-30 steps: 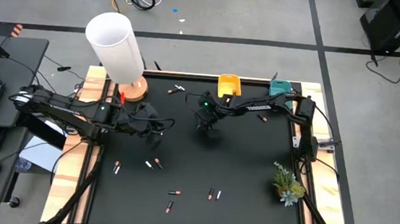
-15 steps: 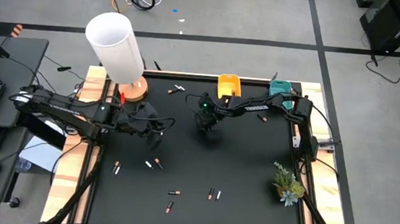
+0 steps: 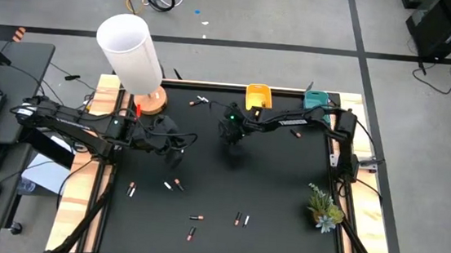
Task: Sort batteries
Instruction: Put the silver battery into the blue bin
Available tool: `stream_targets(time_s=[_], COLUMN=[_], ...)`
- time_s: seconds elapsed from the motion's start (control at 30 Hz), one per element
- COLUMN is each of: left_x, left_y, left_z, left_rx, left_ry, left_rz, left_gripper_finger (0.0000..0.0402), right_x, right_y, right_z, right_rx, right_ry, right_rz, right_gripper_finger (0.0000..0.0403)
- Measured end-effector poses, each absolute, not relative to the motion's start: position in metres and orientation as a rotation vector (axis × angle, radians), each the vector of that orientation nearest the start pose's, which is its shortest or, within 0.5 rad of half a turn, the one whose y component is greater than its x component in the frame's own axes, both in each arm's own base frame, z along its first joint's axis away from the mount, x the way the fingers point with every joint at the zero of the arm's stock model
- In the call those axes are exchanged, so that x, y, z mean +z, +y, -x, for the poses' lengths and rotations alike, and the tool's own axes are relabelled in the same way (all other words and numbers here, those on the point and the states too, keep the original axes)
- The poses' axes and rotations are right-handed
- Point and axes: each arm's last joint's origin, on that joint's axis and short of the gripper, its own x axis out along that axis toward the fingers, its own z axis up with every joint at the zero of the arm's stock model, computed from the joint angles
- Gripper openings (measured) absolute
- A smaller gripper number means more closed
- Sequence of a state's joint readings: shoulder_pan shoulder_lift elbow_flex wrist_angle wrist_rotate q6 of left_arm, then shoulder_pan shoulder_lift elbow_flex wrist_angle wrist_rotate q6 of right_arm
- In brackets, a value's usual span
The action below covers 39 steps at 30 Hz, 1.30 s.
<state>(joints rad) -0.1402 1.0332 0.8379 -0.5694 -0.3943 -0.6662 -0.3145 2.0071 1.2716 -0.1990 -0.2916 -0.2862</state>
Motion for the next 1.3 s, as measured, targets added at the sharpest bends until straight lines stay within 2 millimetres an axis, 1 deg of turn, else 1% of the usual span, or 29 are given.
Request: stream_targets(time_s=[0.1,0.23,0.4,0.53,0.67,0.77,0.83,1.03,1.07,1.2,1.3], left_x=[0.276,0.276,0.276,0.276,0.276,0.276,0.276,0.276,0.276,0.276,0.276], left_y=[-0.018,-0.018,-0.018,-0.018,-0.018,-0.018,-0.018,-0.018,-0.018,-0.018,-0.018], left_z=[-0.204,-0.204,-0.204,-0.204,-0.204,-0.204,-0.204,-0.204,-0.204,-0.204,-0.204], left_rx=[0.473,0.467,0.466,0.467,0.467,0.470,0.471,0.470,0.470,0.470,0.470], left_ry=[0.625,0.629,0.629,0.630,0.629,0.628,0.628,0.628,0.628,0.628,0.629], left_rz=[0.430,0.427,0.422,0.422,0.421,0.419,0.419,0.419,0.419,0.419,0.419], left_gripper_finger=[0.0101,0.0101,0.0101,0.0101,0.0101,0.0101,0.0101,0.0101,0.0101,0.0101,0.0101], right_x=[0.156,0.157,0.137,0.125,0.119,0.117,0.116,0.113,0.113,0.113,0.120], right_y=[-0.120,-0.122,-0.120,-0.112,-0.107,-0.103,-0.102,-0.099,-0.099,-0.099,-0.099], right_z=[-0.386,-0.373,-0.360,-0.356,-0.355,-0.354,-0.353,-0.351,-0.351,-0.350,-0.351], right_rx=[0.082,0.068,0.050,0.010,-0.001,-0.006,-0.004,0.001,0.002,-0.002,-0.005], right_ry=[0.914,0.952,0.987,0.995,0.982,0.983,0.988,1.012,1.017,1.023,1.036], right_rz=[-0.045,-0.076,-0.083,-0.036,-0.013,-0.001,0.001,0.001,0.001,-0.007,-0.019], right_gripper_finger=[0.0178,0.0186,0.0181,0.0180,0.0177,0.0159,0.0134,0.0027,0.0020,0.0019,0.0019])
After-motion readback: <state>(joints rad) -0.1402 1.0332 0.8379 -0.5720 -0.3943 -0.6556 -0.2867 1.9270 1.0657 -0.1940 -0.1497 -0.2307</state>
